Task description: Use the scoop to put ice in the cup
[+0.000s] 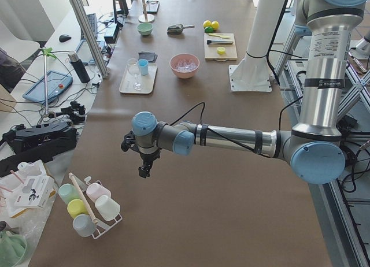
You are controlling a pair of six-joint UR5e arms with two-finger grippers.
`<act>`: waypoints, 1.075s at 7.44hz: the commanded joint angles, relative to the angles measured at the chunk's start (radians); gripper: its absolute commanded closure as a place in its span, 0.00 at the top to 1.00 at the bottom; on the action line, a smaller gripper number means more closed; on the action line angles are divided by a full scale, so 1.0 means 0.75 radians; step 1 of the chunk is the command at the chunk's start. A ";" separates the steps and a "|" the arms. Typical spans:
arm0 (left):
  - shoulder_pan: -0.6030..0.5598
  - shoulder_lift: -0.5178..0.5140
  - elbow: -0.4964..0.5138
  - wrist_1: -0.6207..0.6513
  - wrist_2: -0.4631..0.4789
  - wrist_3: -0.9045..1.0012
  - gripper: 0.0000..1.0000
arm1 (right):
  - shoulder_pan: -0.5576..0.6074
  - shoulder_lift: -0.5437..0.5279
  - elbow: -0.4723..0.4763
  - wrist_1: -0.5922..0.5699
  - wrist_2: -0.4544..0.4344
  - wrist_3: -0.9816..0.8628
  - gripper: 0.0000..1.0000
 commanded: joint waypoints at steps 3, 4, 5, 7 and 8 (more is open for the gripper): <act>0.296 -0.018 0.067 -0.379 0.092 0.121 0.98 | 0.001 -0.003 0.011 0.012 0.006 0.002 1.00; 0.319 -0.035 0.061 -0.379 0.091 0.123 0.98 | 0.001 -0.009 0.056 0.013 0.000 0.008 1.00; 0.331 -0.035 0.047 -0.405 0.083 0.125 0.98 | 0.001 -0.010 0.101 0.008 0.004 0.056 1.00; 0.468 -0.033 0.047 -0.558 0.081 0.139 0.99 | -0.021 -0.010 0.168 0.015 0.002 0.263 1.00; 0.503 -0.016 -0.040 -0.559 0.095 0.135 0.99 | -0.053 -0.008 0.183 0.025 0.014 0.326 1.00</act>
